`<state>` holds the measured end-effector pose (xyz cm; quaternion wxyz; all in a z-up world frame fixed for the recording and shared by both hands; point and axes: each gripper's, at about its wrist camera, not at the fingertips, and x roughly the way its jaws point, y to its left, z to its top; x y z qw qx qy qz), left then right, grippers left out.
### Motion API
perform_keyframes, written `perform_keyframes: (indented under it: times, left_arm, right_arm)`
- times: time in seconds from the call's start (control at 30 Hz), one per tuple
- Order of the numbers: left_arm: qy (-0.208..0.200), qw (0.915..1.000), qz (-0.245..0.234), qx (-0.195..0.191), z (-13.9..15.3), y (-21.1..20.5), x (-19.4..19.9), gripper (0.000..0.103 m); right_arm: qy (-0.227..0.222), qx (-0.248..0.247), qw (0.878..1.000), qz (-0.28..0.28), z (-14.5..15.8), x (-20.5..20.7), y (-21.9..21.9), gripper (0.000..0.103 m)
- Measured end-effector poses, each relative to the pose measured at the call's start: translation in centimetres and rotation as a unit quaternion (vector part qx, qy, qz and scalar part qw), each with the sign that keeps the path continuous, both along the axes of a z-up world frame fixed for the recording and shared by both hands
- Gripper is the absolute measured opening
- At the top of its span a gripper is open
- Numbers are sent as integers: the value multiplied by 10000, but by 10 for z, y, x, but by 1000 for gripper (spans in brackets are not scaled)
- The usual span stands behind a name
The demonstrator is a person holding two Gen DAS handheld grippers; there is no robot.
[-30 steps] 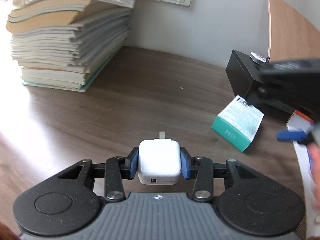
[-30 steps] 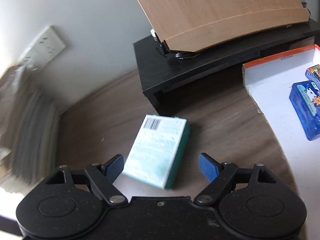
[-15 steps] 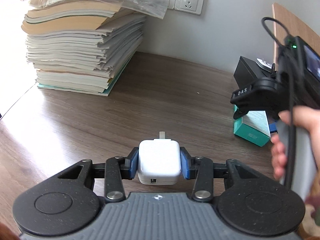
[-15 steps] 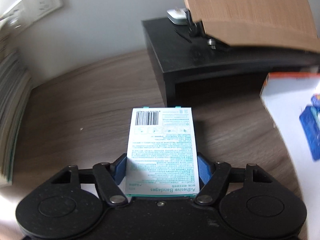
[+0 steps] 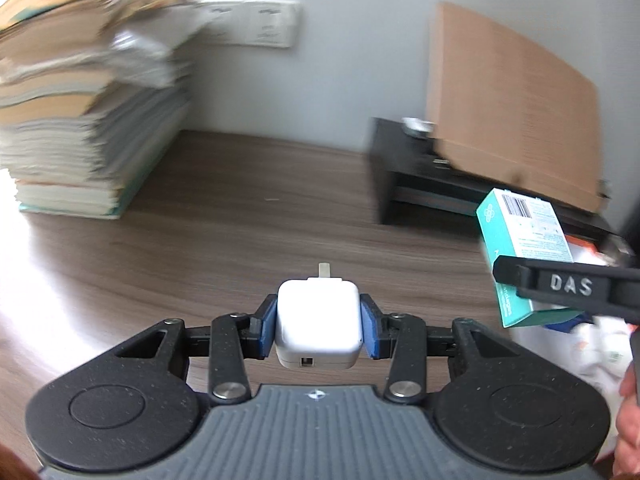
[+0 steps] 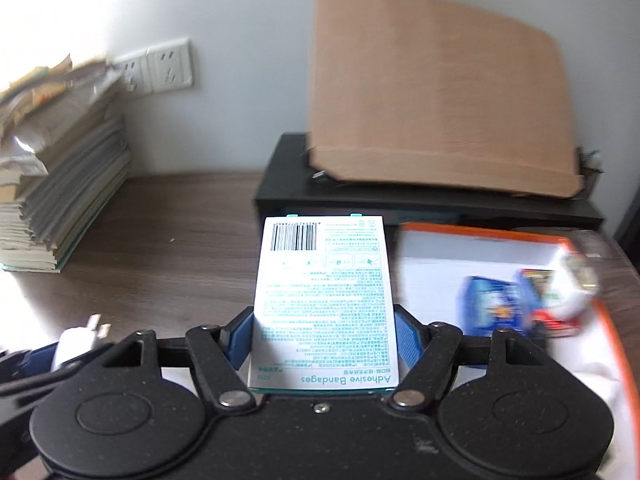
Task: Organize rigid objects
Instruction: 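Carry the charger plug with the left tool while the right tool carries the bandage box to the white box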
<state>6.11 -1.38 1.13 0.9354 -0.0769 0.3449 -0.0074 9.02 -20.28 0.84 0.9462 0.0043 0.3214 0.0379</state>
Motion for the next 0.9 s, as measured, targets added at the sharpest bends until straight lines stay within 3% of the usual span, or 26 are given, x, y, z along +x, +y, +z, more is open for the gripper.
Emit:
perform_keyframes:
  times: [0.23,0.5,0.9]
  left_arm:
    - [-63,9979,-616,-189,14,-89,-10,42]
    - [-160,9946,-1004,-202,16,-170,-17,42]
    - [-192,9943,-1047,-101,14,-230,-15,42]
  right_arm:
    - [-96,-50,9995,-288,12,-46,-97,83]
    - [-116,33,9972,-732,12,-75,-197,84]
    - [-121,233,9987,-437,4,-81,-241,84]
